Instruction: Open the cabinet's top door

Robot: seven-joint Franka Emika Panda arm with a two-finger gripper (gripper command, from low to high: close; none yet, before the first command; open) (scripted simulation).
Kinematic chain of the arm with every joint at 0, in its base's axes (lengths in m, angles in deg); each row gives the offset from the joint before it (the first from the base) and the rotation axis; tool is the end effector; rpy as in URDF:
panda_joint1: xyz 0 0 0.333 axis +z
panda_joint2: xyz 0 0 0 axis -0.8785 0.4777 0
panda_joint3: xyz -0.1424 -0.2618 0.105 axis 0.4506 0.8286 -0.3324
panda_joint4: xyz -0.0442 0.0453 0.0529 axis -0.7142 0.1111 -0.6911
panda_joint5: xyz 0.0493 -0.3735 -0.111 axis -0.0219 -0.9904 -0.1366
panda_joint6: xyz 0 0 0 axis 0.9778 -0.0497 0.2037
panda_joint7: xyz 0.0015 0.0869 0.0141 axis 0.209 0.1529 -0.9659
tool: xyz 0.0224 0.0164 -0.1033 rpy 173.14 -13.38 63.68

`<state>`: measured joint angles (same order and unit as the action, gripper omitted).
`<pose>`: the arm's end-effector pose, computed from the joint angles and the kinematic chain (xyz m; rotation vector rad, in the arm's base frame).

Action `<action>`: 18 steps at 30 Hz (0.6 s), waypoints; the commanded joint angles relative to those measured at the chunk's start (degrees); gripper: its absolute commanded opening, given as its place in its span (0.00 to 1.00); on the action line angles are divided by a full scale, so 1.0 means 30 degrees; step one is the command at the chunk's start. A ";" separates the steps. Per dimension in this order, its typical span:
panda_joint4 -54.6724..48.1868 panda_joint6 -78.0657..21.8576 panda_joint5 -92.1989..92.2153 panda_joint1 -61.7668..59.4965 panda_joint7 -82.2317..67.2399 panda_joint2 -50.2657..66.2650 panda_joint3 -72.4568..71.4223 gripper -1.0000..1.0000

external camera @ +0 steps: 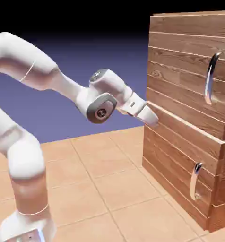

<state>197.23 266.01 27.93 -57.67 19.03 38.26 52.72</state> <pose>0.3968 -0.0078 0.4808 -2.4046 0.9287 -1.1294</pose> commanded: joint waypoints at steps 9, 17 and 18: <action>-0.2275 0.3760 -0.4945 0.3453 0.1946 0.0363 0.6231 1.00; -0.4296 0.7101 -0.9339 0.6522 0.3676 0.0686 1.1770 1.00; -0.4549 0.7519 -0.9888 0.6906 0.3892 0.0726 1.2462 1.00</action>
<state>183.58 288.56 -1.73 -36.95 30.70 40.43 90.10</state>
